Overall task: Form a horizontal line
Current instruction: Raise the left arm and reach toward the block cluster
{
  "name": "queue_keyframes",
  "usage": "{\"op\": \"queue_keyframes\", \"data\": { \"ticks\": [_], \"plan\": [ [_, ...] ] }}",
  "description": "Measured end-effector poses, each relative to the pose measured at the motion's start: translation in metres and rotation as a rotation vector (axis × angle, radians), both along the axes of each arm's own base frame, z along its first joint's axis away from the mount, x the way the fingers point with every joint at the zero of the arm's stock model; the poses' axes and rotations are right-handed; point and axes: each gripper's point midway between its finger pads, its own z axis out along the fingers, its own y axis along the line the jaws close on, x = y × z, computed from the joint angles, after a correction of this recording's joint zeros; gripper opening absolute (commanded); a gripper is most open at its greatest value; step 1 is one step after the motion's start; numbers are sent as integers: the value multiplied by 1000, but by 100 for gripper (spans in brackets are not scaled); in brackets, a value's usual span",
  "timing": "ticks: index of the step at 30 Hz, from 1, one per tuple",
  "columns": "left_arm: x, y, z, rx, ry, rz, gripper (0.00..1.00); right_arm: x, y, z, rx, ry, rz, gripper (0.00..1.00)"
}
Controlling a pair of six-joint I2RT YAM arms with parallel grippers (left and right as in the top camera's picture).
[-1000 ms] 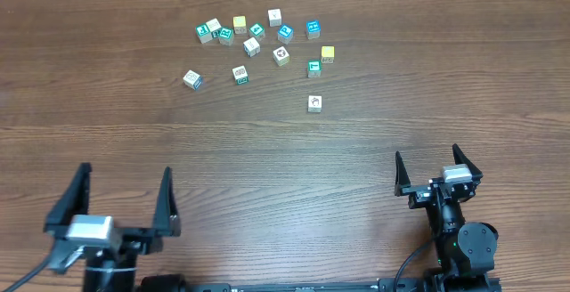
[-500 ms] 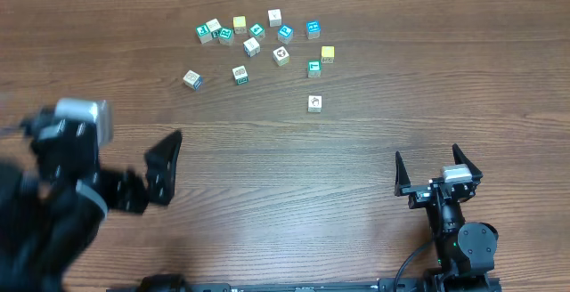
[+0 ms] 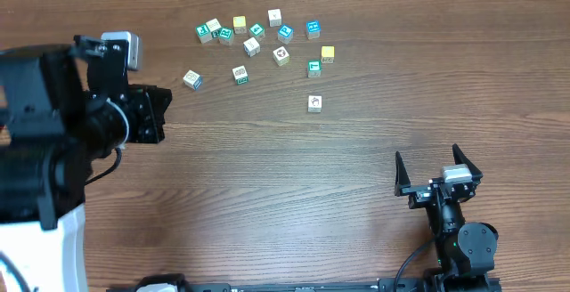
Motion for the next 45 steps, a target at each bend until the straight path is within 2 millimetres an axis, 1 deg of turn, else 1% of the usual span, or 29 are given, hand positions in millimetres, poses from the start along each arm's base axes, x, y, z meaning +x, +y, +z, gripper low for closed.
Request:
{"op": "queue_keyframes", "data": {
  "ticks": [4, 5, 9, 13, 19, 23, 26, 29, 32, 37, 38, 40, 41, 42, 45],
  "plan": [
    [6, 22, -29, 48, 140, 140, 4, 0, 0, 0, 0, 0, 0, 100],
    [7, 27, -35, 63, 167, 169, 6, 0, 0, 0, 0, 0, 0, 100],
    [16, 39, -49, 101, 222, 232, 9, 0, 0, 0, 0, 0, 0, 100],
    [26, 45, -65, 120, 277, 262, 9, 0, 0, 0, 0, 0, 0, 100],
    [40, 47, -88, 126, 357, 272, 9, 0, 0, 0, 0, 0, 1, 100],
    [49, 47, -99, 118, 385, 288, 13, 0, 0, 0, 1, 0, 0, 100],
    [57, 48, -103, 113, 381, 295, 13, 0, 0, 0, 0, 0, 1, 100],
    [65, 48, -103, 107, 362, 301, 19, 0, 0, 0, 0, 0, 1, 100],
    [78, 49, -98, 98, 306, 307, 24, 0, 0, 0, 0, 0, 0, 100],
    [100, 49, -86, 85, 206, 310, 30, 0, 0, 0, 1, 0, 0, 100],
    [102, 49, -84, 84, 194, 310, 34, 0, 0, 0, 0, 1, 1, 100],
    [107, 50, -81, 83, 173, 310, 47, 0, 0, 0, 0, 0, 1, 100],
    [109, 50, -80, 80, 162, 312, 51, 0, 0, 0, 0, 0, 0, 100],
    [110, 50, -79, 79, 154, 312, 52, 0, 0, 0, 0, 0, 1, 100],
    [114, 50, -76, 79, 133, 310, 64, 0, 0, 0, 0, 0, 0, 100]
  ]
}}
